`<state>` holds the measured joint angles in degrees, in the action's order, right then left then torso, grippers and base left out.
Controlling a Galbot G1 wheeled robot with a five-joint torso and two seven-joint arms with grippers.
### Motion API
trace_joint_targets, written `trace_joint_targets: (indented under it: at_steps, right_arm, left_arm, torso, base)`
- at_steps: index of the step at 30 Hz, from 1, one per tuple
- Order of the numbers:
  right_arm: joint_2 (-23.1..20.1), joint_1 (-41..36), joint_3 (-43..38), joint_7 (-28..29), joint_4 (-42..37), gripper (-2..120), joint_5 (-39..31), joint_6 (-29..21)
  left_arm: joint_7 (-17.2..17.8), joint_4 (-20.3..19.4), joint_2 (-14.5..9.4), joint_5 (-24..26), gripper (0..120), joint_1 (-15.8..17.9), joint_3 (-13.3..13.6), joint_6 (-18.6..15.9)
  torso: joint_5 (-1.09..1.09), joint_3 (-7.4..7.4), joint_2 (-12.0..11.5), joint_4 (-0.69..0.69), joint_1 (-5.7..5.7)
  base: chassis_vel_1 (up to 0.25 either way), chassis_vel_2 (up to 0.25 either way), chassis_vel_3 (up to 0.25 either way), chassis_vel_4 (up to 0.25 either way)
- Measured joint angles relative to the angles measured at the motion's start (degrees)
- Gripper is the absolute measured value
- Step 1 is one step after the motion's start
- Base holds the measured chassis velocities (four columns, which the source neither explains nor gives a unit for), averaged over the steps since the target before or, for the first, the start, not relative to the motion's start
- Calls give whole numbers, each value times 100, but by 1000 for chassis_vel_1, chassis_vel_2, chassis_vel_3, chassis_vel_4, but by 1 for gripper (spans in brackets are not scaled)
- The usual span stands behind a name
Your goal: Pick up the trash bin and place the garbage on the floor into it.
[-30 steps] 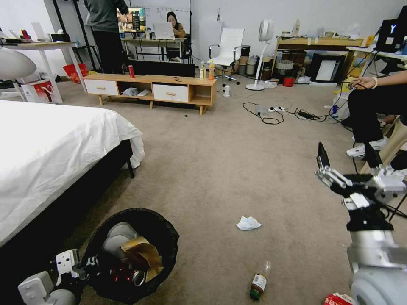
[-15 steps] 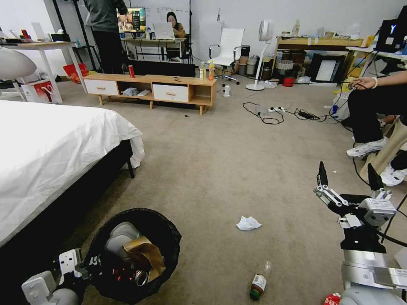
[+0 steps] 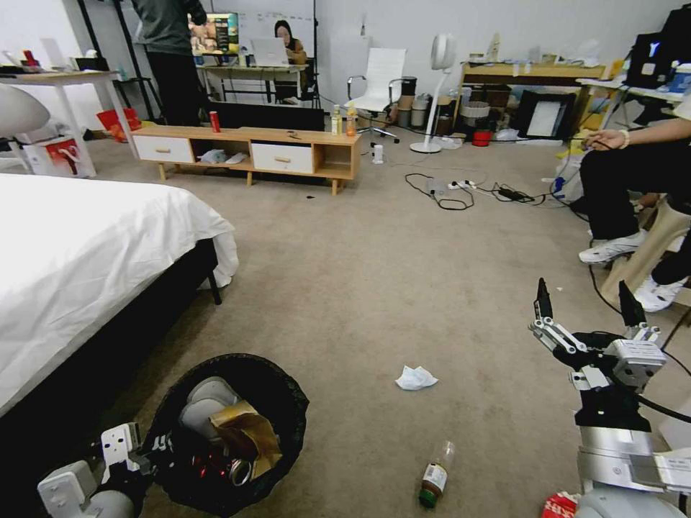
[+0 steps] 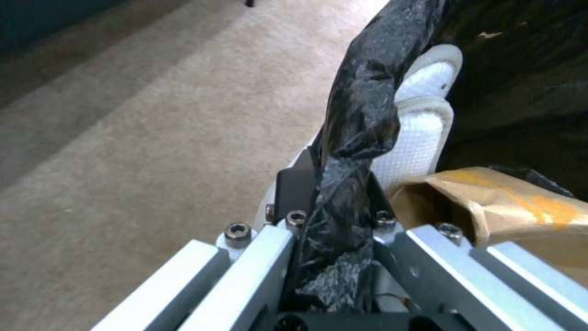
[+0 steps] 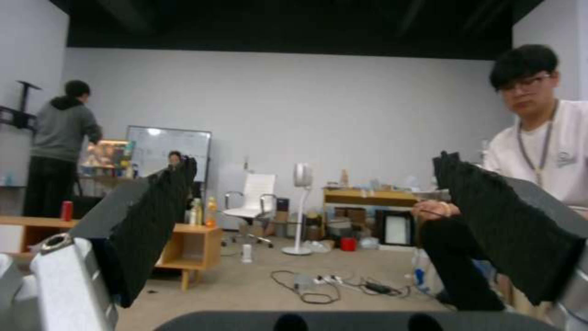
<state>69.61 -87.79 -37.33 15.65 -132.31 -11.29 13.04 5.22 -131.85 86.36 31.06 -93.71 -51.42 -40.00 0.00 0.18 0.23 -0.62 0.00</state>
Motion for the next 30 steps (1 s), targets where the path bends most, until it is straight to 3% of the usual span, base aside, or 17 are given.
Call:
trace_joint_targets:
  at_steps: [19,26,30]
  right_arm:
    - [7,94,241,-10,141,100,69,-7]
    - [33,115,327,-18,183,100,96,-7]
    - [34,117,331,-19,192,100,100,-4]
  left_arm:
    - [16,6,-7,12,2,-32,-67,-2]
    - [32,12,-9,19,2,-45,-81,-5]
    - [34,12,-10,24,2,-46,-81,-6]
  torso:
    - [1,0,0,-4,0]
    - [0,0,0,3,0]
    - [0,0,0,0,0]
  base:
    - [-98,-93,-97,-98]
    - [-28,-13,-22,-17]
    - [0,0,0,0]
